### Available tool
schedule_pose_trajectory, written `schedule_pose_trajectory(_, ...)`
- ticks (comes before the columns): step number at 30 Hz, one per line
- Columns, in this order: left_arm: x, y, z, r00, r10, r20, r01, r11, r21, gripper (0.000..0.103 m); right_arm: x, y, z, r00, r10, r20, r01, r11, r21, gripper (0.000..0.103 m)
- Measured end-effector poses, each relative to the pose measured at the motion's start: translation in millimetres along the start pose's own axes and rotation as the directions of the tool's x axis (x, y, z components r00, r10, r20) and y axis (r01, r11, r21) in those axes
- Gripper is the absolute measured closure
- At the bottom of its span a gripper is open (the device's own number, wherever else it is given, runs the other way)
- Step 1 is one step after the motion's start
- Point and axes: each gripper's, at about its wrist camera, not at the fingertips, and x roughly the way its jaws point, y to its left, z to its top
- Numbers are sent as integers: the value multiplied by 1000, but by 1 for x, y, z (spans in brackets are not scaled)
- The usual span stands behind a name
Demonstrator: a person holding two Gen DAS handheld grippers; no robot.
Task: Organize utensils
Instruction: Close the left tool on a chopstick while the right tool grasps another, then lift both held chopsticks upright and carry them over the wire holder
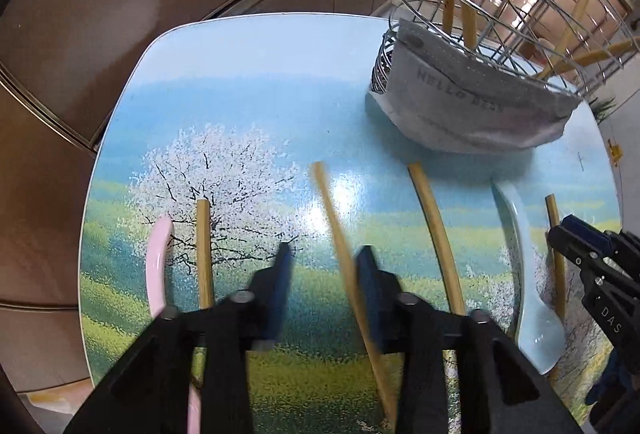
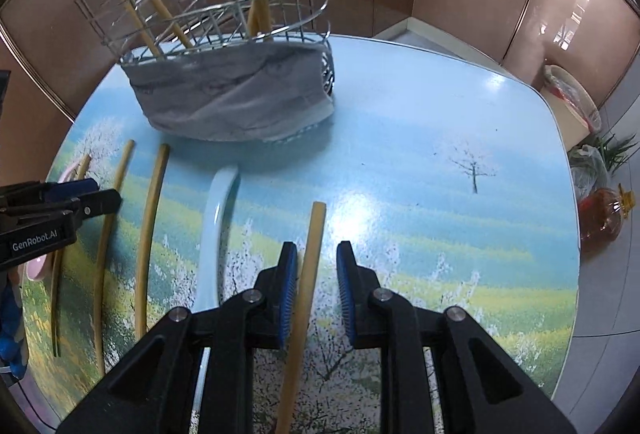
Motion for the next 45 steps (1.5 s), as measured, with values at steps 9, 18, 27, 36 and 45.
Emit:
schedule_pose_trajectory(9,-9,-19,-6,999,-37,-11,37,999,5,97,-5,1,-8,1000,3,2,-3,1000,26,96)
schedule_pose_trajectory(18,-39,-21,-36,988,-122,92,123,992,-10,97,-48,-9,-41,990,38,138,-47,997,60,96)
schedule_pose_trajectory(27,-125,-8,-85,945,-146,293,149,989,10,97,-125,5,-94,942,73,328,-99,993,64,96)
schedule_pose_trajectory(36,-193,15,-134,881,-164,443,173,985,19,97,-202,27,-144,880,64,470,-90,995,34,97)
schedule_pose_trajectory(45,-255,22,-182,813,-190,551,200,979,43,97,-271,65,-184,808,53,587,-55,998,-14,97)
